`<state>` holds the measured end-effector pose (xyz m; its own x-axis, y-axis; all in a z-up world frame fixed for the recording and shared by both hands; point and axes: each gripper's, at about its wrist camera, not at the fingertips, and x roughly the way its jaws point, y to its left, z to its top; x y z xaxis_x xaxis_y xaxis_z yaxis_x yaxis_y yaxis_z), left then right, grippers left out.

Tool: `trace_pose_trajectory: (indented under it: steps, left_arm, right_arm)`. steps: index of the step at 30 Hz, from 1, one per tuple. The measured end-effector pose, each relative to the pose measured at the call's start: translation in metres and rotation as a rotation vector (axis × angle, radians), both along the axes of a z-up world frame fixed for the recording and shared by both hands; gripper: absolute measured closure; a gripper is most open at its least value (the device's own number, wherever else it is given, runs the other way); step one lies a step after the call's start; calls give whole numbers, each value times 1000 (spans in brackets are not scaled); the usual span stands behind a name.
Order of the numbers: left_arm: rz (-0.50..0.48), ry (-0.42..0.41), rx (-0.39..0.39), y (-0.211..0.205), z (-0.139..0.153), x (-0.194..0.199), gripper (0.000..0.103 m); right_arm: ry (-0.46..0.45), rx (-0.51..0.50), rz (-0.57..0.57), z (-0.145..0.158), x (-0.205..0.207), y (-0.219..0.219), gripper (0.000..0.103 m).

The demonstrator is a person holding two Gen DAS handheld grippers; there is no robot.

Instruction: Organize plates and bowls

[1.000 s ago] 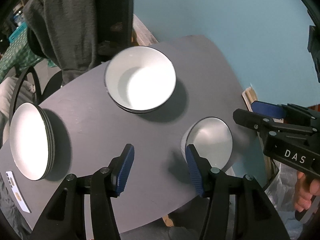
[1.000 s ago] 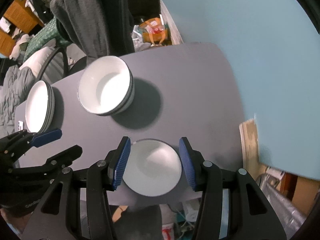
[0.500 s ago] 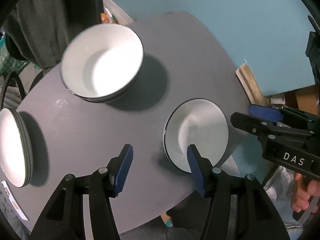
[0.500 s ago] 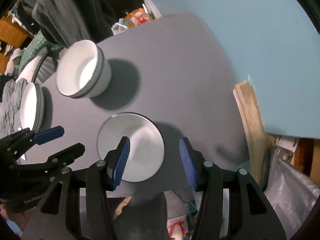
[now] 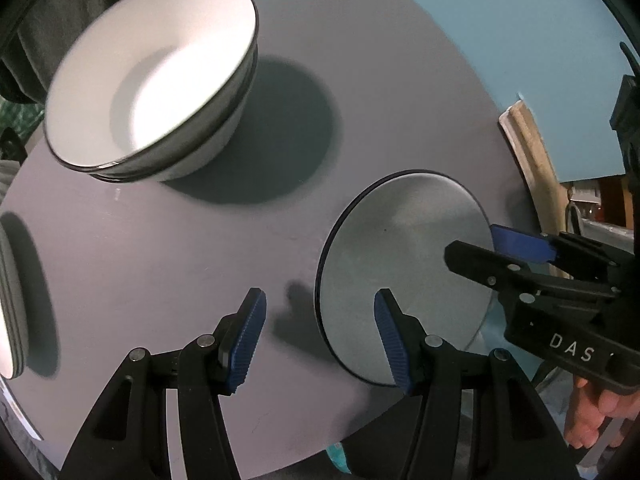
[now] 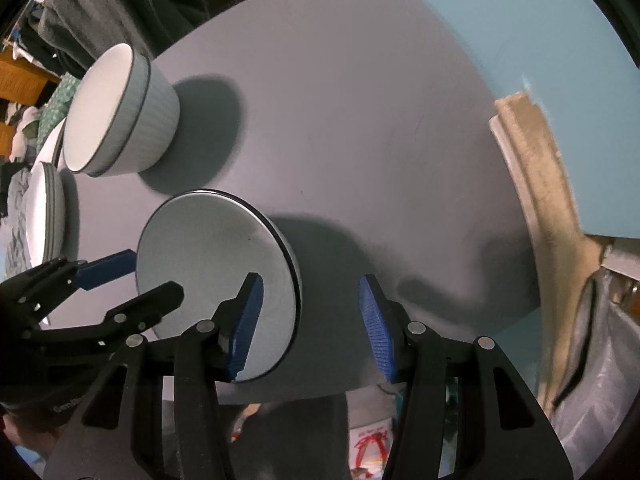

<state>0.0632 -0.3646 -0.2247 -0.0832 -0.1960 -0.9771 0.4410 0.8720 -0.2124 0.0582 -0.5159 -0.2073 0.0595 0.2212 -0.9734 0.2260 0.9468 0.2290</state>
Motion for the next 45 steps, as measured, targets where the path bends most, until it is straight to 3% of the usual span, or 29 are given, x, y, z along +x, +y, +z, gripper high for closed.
trace_pose_trajectory:
  steps: [10, 13, 18, 20, 23, 31, 45]
  left_arm:
    - [31, 13, 24, -7, -18, -4, 46]
    - [34, 12, 26, -11, -20, -3, 46]
    - [47, 35, 32, -13, -24, -4, 58]
    - [45, 33, 31, -13, -23, -4, 69]
    - [53, 45, 18, -15, -25, -5, 75]
    - [68, 74, -9, -11, -27, 0, 90]
    - [120, 77, 30, -4, -30, -12, 90]
  right_arm:
    - [25, 20, -2, -24, -1, -3, 53]
    - [26, 23, 4, -25, 3, -1, 61]
    - [26, 38, 4, -21, 4, 1, 75]
    - [26, 52, 3, -20, 5, 2, 86]
    - [25, 60, 9, -19, 5, 5, 91]
    - [35, 49, -2, -15, 1, 5, 92]
    - [69, 99, 44, -16, 4, 28, 96]
